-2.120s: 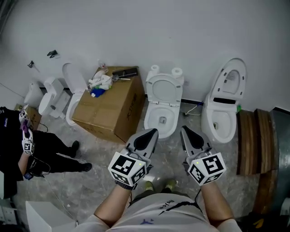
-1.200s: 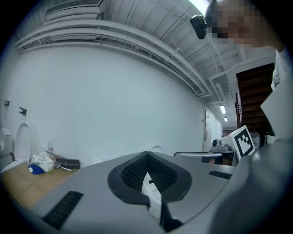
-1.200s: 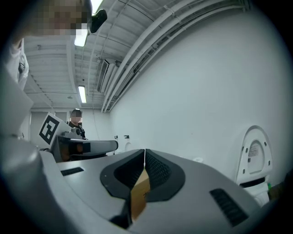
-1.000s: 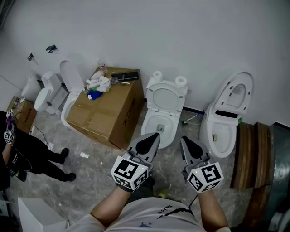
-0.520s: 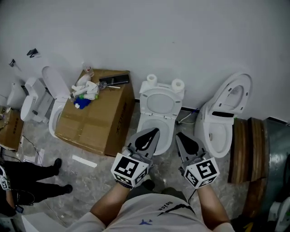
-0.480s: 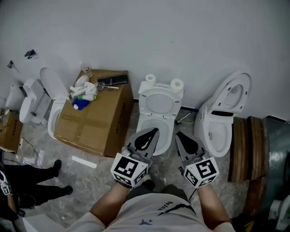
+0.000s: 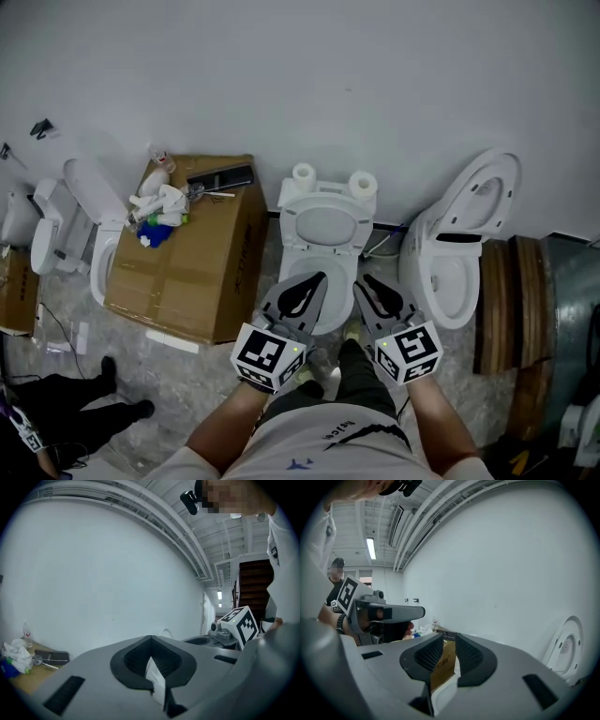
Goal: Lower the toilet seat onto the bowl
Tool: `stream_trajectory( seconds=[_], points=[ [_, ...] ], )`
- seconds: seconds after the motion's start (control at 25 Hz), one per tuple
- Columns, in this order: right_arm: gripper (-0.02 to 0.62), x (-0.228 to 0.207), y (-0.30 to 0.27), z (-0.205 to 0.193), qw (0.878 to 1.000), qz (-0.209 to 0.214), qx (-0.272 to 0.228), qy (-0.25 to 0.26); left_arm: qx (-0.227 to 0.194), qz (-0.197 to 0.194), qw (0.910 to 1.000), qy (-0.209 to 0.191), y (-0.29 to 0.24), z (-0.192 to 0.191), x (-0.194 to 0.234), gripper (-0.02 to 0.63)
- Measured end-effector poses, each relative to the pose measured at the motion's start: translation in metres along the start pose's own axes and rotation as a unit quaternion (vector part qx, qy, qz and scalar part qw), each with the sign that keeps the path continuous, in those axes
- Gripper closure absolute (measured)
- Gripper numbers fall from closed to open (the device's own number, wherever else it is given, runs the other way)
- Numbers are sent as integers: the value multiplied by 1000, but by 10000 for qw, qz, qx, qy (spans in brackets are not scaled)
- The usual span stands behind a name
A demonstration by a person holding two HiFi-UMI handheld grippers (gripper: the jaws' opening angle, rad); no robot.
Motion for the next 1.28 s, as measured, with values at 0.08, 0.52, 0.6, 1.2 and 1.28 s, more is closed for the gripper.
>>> stream_trajectory(
  seconds=[0.08,0.52,0.6,1.2,1.28],
  points=[
    [528,-12,-14,-4,10000,16,33,-35,12,73,10000,11,-11,-1,8,598],
    [528,-114,-116,-20,9963,475,343,623,124,554,9984,-15,-116,-3,62,598],
    [529,-131,-137,-26,9942,665,420,736,165,706,9974,42,-138,-8,74,598],
    [529,-198,-271,-129,9564,1243,1266,2321,485,1550,9862,329,-225,-72,140,598],
    [528,-199,-283,-142,9484,1259,1342,2583,514,1639,9843,409,-228,-81,146,598]
  ],
)
Point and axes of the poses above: the fingertips, and each gripper's own axes: y backward along the fingers, x to its left, z out of its top, the point moved 4 cm from there along y, backward along the fingers, and after that the axes turned 6 degrees about y, right-handed, at the moved point
